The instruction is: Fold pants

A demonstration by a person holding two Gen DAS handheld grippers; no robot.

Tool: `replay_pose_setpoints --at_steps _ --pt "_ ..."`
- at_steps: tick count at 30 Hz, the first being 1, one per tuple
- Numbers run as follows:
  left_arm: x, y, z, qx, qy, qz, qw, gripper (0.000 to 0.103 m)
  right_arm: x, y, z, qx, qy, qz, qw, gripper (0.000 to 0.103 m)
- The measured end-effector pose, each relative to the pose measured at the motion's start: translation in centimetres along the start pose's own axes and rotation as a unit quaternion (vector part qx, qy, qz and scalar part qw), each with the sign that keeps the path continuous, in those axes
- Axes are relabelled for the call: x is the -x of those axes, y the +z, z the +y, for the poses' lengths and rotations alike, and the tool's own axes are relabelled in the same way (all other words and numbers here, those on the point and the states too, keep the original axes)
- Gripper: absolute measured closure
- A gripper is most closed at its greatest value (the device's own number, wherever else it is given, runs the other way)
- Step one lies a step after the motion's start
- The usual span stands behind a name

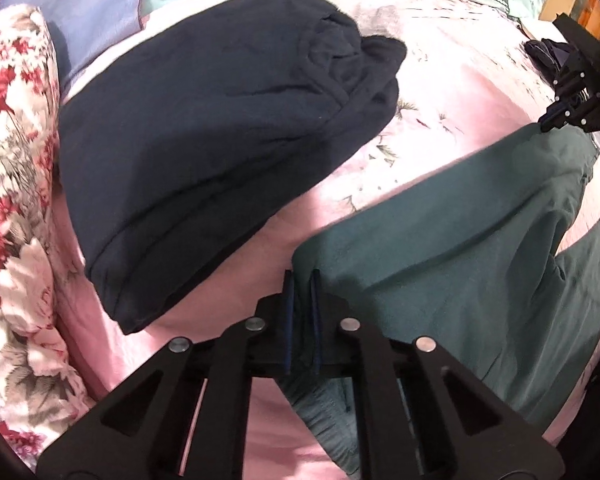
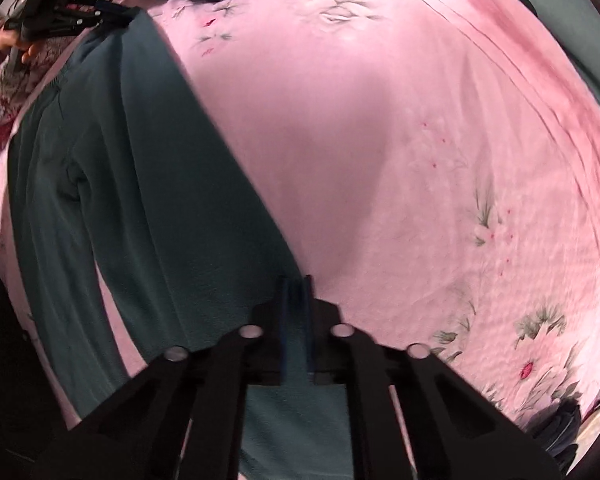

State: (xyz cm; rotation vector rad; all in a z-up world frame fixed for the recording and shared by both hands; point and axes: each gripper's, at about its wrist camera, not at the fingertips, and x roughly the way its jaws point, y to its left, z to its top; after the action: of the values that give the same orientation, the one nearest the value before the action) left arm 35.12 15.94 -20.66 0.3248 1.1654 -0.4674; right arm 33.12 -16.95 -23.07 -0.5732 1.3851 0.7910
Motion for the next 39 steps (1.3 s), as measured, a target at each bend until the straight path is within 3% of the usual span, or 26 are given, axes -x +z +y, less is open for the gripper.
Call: replay_pose_setpoints --at_steps 6,13,21,29,39 --pt "2.2 0.1 -1.2 0.002 0.012 -0.028 0.9995 0.096 3.2 -1.6 0.1 -0.016 0.001 -0.033 0.999 0.101" --pt "8.8 -2.3 -4.3 -0.011 0.023 -0.076 0.9967 0.096 8.8 -4.3 2.5 -0.011 -0.013 -0.078 0.997 0.101" --pt "14.4 -11.4 -8.9 0.015 0.017 -0.093 0.9954 0.096 11.2 -9.3 12.3 0.043 -0.022 -0.084 0.995 0.101" --pt "11.9 -20.4 -12.2 0.052 -0.003 -0.052 0.9973 0.096 7.5 -14.8 20.5 0.081 -0.013 -0.037 0.996 0.101" --pt "8.9 -23.9 -12.9 0.066 0.01 -0.035 0.9972 0.096 2.9 -17.3 23.9 0.076 -0.031 -0.007 0.997 0.101"
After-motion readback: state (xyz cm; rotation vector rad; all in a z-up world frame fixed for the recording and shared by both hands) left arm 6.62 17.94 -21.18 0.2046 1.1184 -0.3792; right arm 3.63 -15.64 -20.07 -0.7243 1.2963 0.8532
